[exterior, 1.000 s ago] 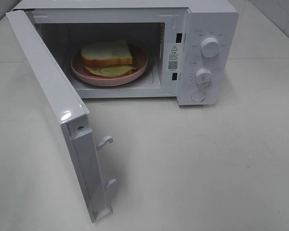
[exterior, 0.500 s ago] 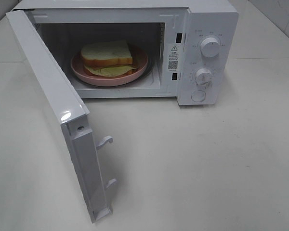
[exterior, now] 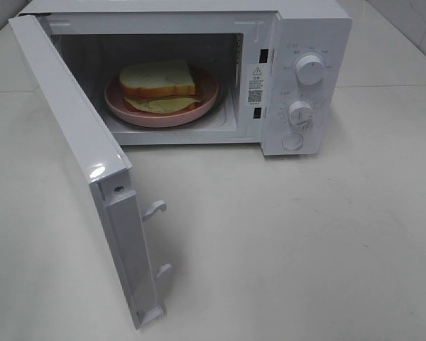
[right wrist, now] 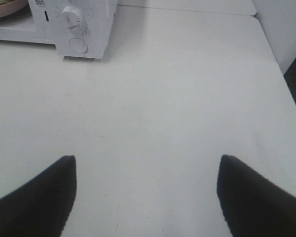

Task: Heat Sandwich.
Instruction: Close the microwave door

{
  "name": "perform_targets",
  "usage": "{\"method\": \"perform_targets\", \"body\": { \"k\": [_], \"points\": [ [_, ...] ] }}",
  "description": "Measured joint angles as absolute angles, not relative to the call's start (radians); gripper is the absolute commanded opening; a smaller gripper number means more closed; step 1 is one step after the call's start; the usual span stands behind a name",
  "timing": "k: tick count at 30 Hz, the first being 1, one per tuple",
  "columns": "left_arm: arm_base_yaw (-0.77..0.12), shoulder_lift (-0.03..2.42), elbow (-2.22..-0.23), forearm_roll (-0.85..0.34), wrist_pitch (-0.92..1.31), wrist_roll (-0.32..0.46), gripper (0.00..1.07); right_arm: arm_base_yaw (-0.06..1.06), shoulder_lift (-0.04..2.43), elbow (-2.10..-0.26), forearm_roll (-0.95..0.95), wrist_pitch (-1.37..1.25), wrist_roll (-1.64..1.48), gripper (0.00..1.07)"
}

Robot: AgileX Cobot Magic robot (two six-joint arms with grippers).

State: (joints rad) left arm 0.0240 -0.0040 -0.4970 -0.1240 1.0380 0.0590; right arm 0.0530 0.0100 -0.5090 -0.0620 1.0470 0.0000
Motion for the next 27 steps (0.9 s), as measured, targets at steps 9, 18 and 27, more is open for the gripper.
{"method": "perform_targets", "body": {
  "k": [9, 18, 27],
  "points": [
    [0.024, -0.004, -0.497, -0.124, 1.038, 0.059, 1.04, 0.042, -0.003, -0.509, -0.062, 1.047, 0.000, 0.76],
    [0.024, -0.004, -0.497, -0.124, 1.038, 0.059, 1.04, 0.042, -0.003, -0.509, -0.062, 1.047, 0.000, 0.76],
    [0.024, -0.004, -0.497, -0.124, 1.038, 0.059, 1.04, 0.042, -0.003, -0.509, -0.062, 1.047, 0.000, 0.76]
  ]
}}
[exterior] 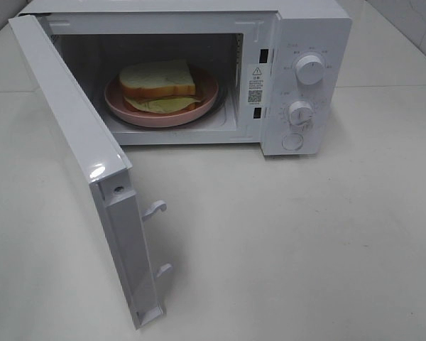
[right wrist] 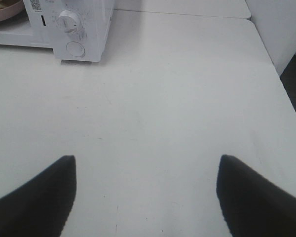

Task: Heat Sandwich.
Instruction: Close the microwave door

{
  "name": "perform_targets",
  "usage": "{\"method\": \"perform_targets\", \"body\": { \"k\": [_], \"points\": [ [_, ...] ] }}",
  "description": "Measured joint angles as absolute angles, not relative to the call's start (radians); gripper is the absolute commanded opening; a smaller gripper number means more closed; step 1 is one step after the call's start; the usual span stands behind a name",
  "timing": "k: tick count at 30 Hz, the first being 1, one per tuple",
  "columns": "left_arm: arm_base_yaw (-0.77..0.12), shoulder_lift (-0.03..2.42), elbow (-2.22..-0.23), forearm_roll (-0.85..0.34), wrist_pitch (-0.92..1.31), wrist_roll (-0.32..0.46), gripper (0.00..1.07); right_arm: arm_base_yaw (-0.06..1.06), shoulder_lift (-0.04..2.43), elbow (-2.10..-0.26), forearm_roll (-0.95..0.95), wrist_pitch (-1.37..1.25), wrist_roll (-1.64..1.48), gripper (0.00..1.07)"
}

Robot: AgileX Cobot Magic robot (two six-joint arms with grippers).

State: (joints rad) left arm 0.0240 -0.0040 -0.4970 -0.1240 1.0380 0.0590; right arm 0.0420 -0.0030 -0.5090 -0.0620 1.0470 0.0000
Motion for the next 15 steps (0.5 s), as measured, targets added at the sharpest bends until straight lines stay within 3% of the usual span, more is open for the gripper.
{"method": "perform_targets", "body": {
  "k": [15],
  "points": [
    [0.024, -0.004, -0.497, -0.129, 1.038, 0.059, 1.04, 0.042, -0.003, -0.509, -0.062, 1.047, 0.000, 0.76]
  ]
}}
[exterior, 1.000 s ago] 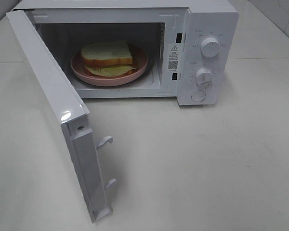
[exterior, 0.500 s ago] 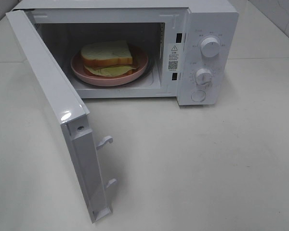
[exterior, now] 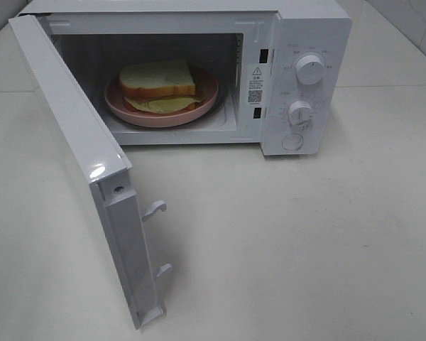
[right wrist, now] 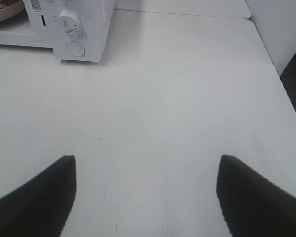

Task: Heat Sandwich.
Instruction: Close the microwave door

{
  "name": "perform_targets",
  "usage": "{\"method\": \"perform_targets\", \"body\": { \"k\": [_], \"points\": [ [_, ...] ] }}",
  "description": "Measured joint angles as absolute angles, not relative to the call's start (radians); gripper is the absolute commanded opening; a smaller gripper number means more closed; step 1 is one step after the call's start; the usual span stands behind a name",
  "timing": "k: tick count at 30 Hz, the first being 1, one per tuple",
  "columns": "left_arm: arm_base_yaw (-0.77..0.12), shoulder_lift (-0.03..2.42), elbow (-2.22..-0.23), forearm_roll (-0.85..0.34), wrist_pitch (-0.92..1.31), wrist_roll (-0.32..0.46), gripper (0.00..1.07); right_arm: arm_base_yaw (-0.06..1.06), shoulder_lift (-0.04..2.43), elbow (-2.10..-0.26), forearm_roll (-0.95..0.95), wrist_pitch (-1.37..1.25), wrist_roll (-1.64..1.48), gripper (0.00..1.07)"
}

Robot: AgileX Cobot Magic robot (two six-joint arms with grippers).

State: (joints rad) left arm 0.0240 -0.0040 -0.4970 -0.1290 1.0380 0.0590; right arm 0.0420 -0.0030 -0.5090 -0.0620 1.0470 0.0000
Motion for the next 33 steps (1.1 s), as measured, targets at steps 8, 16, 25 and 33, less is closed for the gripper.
{"method": "perform_targets", "body": {
  "k": [8, 16, 25, 33],
  "points": [
    [0.024, -0.004, -0.497, -0.129, 1.038, 0.059, 1.04, 0.042, -0.003, -0.509, -0.062, 1.047, 0.000, 0.76],
    [0.024, 0.001, -0.510, -0.128, 1.003, 0.059, 0.90, 0.042, -0.003, -0.509, -0.062, 1.047, 0.000, 0.76],
    [0.024, 0.183, -0.518, -0.128, 0.791, 0.059, 0.38, 0.042, -0.003, -0.509, -0.064, 1.047, 0.000, 0.76],
    [0.024, 0.335, -0.518, -0.128, 0.667, 0.059, 0.00, 0.042, -0.003, -0.509, -0.064, 1.047, 0.000, 0.76]
  ]
}}
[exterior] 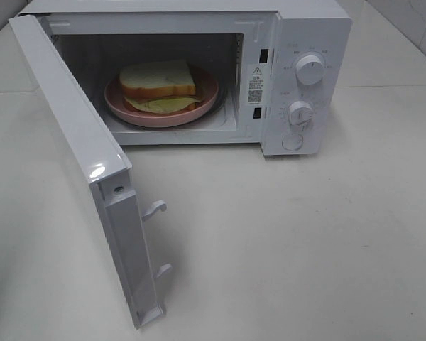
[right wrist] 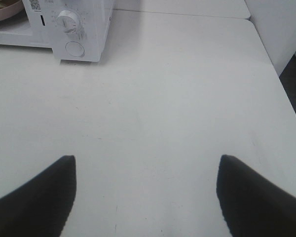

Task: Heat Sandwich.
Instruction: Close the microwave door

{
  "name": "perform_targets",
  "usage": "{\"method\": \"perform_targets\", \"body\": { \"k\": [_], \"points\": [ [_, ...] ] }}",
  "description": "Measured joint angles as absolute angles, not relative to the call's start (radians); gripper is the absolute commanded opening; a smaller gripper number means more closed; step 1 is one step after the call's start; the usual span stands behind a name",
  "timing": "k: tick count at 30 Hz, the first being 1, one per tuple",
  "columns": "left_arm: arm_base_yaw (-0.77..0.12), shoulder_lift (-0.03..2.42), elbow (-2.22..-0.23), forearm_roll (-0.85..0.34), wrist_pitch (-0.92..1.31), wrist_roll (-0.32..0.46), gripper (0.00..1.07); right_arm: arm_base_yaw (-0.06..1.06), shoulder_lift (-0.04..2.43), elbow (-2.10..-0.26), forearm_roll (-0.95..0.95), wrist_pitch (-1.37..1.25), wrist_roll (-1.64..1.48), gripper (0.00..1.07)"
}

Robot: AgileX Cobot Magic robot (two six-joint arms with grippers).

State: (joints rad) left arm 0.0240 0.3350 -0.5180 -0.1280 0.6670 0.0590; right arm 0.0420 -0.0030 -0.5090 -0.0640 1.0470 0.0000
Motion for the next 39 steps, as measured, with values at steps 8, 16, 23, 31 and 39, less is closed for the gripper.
{"method": "perform_targets", "body": {
  "k": [8, 16, 23, 31, 39],
  "points": [
    [0.024, 0.487, -0.459, -0.128, 0.487, 0.059, 0.00, 0.042, -0.003, -0.509, -0.064, 1.047, 0.000, 0.76],
    [0.024, 0.600, -0.292, -0.126, 0.084, 0.059, 0.00, 0.042, -0.003, -0.509, -0.064, 1.047, 0.000, 0.76],
    [0.024, 0.730, -0.201, -0.087, -0.200, 0.059, 0.00, 0.042, -0.003, -0.509, -0.064, 1.047, 0.000, 0.76],
    [0.024, 0.996, -0.187, 0.008, -0.532, 0.015, 0.00, 0.042, -0.003, -0.509, -0.064, 1.047, 0.000, 0.76],
    [0.024, 1.212, -0.211, 0.229, -0.711, -0.147, 0.00, 0.042, -0.003, -0.509, -0.064, 1.047, 0.000, 0.76]
  ]
}}
